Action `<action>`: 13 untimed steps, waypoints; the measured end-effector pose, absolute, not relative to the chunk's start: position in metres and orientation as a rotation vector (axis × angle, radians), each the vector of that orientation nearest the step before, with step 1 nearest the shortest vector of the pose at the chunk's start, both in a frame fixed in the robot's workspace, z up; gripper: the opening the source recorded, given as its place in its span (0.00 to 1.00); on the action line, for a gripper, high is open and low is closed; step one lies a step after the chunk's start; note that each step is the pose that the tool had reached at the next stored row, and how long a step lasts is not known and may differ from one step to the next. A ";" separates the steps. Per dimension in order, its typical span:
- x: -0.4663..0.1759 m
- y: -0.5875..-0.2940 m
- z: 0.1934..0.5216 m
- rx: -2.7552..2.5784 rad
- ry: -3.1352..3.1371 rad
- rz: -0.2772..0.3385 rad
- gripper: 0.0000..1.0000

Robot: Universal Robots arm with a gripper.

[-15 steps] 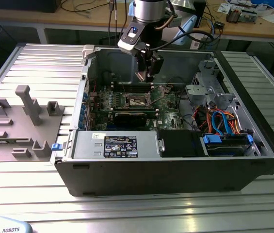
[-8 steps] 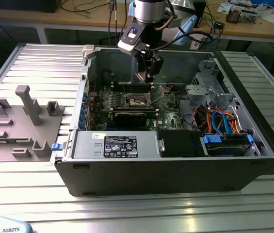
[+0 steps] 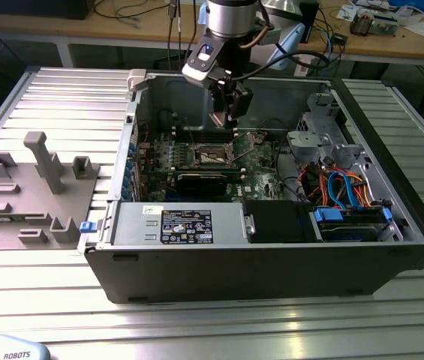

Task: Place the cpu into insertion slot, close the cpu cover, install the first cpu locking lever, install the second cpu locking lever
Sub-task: 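Place the cpu into insertion slot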

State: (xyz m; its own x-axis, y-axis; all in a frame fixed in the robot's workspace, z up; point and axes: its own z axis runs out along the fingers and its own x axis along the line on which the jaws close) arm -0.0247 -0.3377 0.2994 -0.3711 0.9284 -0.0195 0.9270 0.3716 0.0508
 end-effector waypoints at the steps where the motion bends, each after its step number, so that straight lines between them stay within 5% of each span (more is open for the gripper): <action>1: -0.025 -0.338 0.299 1.736 2.564 0.048 0.54; 13: -0.025 -0.338 0.294 1.736 2.564 0.049 0.54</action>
